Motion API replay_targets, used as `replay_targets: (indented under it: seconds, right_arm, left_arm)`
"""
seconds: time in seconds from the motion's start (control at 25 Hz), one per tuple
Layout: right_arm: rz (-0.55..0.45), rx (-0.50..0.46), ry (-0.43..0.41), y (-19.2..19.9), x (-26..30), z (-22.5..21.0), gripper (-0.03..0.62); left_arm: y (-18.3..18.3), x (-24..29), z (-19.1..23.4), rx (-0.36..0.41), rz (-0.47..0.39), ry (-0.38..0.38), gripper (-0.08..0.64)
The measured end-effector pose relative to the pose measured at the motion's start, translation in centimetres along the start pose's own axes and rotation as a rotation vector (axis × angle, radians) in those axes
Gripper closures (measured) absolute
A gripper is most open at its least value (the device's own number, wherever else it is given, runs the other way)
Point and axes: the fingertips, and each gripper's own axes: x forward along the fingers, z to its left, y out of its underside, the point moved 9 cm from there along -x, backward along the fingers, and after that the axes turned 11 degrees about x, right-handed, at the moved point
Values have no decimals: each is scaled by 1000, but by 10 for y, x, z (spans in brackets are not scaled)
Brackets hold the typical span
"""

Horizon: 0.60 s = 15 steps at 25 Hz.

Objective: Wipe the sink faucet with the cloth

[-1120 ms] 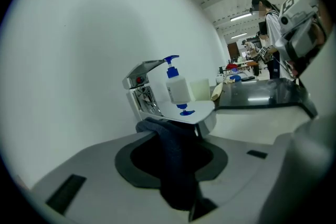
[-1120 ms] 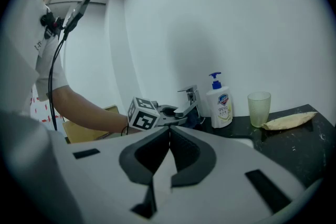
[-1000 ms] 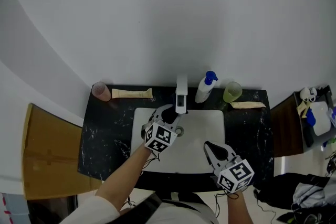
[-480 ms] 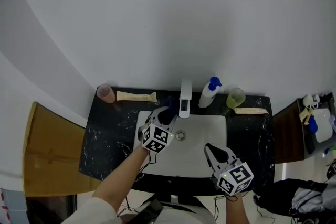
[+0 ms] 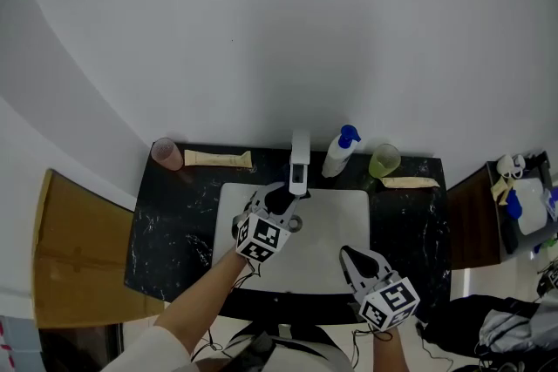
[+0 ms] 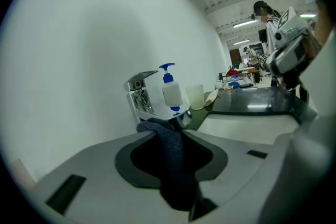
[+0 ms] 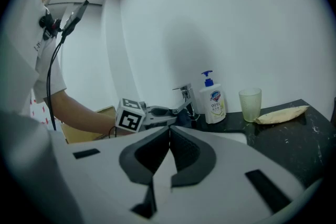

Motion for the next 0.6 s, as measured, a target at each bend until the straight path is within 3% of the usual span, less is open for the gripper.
replay_targets:
  seconds: [0.16, 0.36, 0.52, 0.6]
  right_arm:
    - [-8, 2, -11, -3, 4, -2, 586]
    - [-13, 0, -20, -6, 8, -2, 586]
    - [-3, 5, -2, -2, 6, -3, 586]
    - [5, 10, 9, 1, 4, -4, 586]
  left_arm:
    - [4, -35, -17, 44, -14, 22, 449]
    - [21, -21, 9, -32, 57, -30, 449]
    - [11, 16, 24, 68, 54, 2, 449]
    - [5, 28, 24, 79, 33, 15, 449]
